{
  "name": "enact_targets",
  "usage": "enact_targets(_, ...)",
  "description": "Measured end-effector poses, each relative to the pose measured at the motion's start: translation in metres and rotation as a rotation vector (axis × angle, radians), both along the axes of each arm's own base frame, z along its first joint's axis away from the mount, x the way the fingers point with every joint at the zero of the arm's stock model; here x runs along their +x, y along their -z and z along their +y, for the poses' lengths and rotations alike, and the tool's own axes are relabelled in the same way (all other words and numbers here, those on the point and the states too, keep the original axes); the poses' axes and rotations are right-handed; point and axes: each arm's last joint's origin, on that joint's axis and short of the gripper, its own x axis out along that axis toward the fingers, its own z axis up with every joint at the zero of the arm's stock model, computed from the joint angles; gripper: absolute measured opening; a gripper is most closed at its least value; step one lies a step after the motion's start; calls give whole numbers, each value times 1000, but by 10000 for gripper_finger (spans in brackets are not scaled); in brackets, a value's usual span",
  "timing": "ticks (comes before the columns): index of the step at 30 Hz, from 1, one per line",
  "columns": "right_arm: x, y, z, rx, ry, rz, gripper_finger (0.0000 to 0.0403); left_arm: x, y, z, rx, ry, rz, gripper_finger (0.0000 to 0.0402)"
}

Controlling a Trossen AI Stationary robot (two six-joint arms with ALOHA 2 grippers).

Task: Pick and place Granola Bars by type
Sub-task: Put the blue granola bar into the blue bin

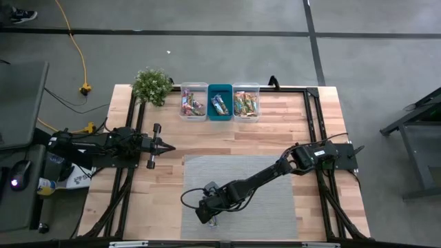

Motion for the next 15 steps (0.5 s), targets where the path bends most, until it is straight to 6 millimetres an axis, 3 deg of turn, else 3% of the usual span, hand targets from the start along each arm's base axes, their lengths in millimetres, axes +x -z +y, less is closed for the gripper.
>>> enact_targets(15, 1, 0, -3, -3, -21, 1, 104, 0, 0, 0, 0, 0, 0, 1)
